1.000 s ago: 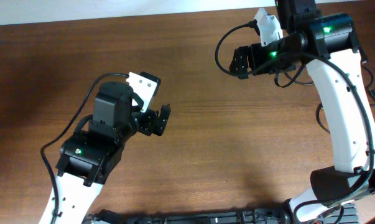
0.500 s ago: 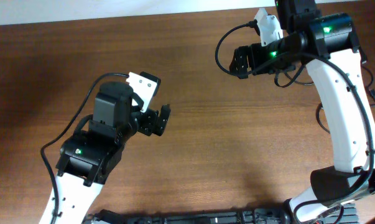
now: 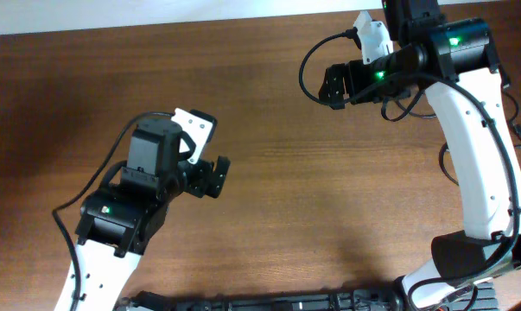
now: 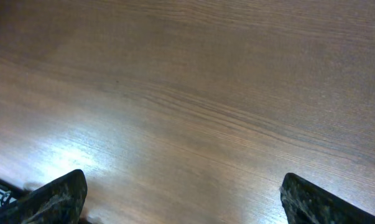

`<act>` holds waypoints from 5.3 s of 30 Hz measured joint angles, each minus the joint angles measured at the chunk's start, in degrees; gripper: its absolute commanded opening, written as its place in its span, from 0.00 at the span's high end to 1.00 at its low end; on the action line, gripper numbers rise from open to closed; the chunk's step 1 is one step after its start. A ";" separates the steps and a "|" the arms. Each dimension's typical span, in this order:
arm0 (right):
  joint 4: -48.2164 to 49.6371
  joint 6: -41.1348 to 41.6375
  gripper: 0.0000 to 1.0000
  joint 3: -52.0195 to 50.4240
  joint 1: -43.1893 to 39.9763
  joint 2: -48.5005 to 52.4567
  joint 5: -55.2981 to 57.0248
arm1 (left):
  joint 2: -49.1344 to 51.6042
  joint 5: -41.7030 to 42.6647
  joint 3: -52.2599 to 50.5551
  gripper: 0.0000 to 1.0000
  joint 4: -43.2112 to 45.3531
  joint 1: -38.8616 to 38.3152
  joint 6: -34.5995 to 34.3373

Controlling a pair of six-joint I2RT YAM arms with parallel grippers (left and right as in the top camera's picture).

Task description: Untangle cables

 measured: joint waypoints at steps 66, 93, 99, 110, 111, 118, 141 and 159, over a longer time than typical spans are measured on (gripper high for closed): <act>0.04 0.02 0.01 -0.02 0.00 0.02 -0.20 | -61.46 7.45 -63.12 0.01 45.35 22.71 -1.57; 0.04 0.00 0.01 -0.02 0.00 0.02 -0.20 | -61.46 6.73 -63.12 0.01 45.33 23.02 -1.57; 0.04 0.02 0.01 -0.02 0.00 0.02 -0.20 | -61.46 6.78 -63.12 0.01 45.35 23.02 -1.57; 0.07 -0.02 0.01 -0.02 0.00 0.02 -0.20 | -61.46 4.83 -63.12 0.01 45.13 23.02 -5.29; 0.02 0.00 0.01 -0.02 0.00 0.02 -0.20 | -61.46 4.57 -63.12 0.01 45.09 23.02 -5.73; 0.04 -0.02 0.02 -0.02 0.00 0.02 -0.20 | -61.46 3.91 -63.12 0.01 45.05 23.02 -6.36; 0.02 0.00 0.01 -0.02 0.00 0.02 -0.20 | -61.46 3.28 -63.12 0.01 45.03 23.02 -6.36; 0.00 0.02 0.01 -0.02 0.00 0.02 -0.20 | -61.46 3.28 -63.12 0.01 45.00 23.02 -6.36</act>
